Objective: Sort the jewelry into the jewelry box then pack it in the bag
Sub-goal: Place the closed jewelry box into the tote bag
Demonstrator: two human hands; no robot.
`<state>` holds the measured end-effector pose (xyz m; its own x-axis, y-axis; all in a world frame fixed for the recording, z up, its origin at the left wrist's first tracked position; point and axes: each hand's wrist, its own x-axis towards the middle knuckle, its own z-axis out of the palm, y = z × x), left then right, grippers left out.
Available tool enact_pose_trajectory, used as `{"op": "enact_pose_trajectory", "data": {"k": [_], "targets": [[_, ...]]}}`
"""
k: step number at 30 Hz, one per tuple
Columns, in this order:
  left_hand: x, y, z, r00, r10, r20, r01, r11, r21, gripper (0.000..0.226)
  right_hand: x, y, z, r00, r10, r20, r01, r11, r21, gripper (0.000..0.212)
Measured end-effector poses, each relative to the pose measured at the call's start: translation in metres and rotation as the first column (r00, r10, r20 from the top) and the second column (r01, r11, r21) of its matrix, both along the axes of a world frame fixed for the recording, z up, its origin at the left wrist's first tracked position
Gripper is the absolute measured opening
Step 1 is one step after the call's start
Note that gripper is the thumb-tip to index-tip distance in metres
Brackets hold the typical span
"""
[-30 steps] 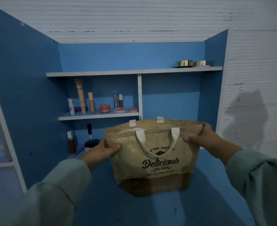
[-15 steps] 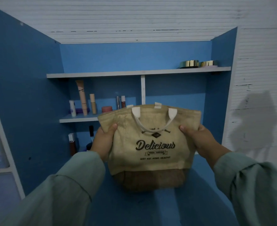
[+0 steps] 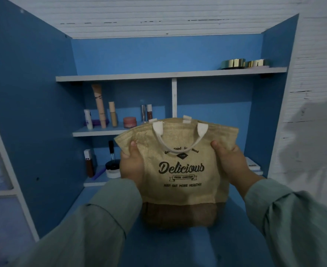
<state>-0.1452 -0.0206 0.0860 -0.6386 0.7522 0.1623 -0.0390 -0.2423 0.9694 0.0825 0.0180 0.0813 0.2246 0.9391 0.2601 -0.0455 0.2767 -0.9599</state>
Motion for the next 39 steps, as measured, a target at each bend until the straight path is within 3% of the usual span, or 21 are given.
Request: {"op": "enact_pose_trajectory", "data": {"k": [5,11,16,20,25,29,34,39], "targets": [[-0.004,0.002,-0.004,1.0,0.0,-0.011,0.0,1.0,0.026,0.045,0.004,-0.002,0.004,1.0,-0.007,0.003,0.007,0.998,0.059,0.032],[-0.015,-0.002,-0.004,0.992,-0.078,-0.102,0.084,0.995,0.053,0.041,0.015,-0.002,0.006,0.999,0.04,0.021,-0.042,0.995,0.085,0.037],[-0.03,-0.005,-0.004,0.947,-0.211,-0.242,0.226,0.974,0.032,0.046,0.022,-0.013,0.007,0.989,0.14,0.054,-0.142,0.99,0.028,0.069],[-0.036,-0.006,-0.003,0.911,-0.257,-0.322,0.27,0.963,-0.004,0.038,0.03,-0.018,0.007,0.973,0.219,0.073,-0.223,0.974,0.045,0.057],[-0.037,-0.011,-0.006,0.915,-0.256,-0.312,0.276,0.961,0.022,0.034,0.03,-0.018,0.012,0.968,0.24,0.068,-0.244,0.969,0.043,0.034],[-0.042,-0.013,-0.003,0.907,-0.258,-0.333,0.275,0.962,0.003,0.034,0.034,-0.021,0.006,0.955,0.272,0.115,-0.268,0.962,-0.053,0.064],[-0.053,-0.017,0.0,0.889,-0.289,-0.354,0.289,0.956,-0.053,0.041,0.04,-0.024,0.005,0.933,0.323,0.161,-0.301,0.942,-0.145,0.076],[-0.049,-0.025,-0.002,0.902,-0.307,-0.303,0.308,0.95,-0.044,0.049,0.041,-0.026,0.015,0.925,0.335,0.176,-0.305,0.935,-0.179,0.05]]}}
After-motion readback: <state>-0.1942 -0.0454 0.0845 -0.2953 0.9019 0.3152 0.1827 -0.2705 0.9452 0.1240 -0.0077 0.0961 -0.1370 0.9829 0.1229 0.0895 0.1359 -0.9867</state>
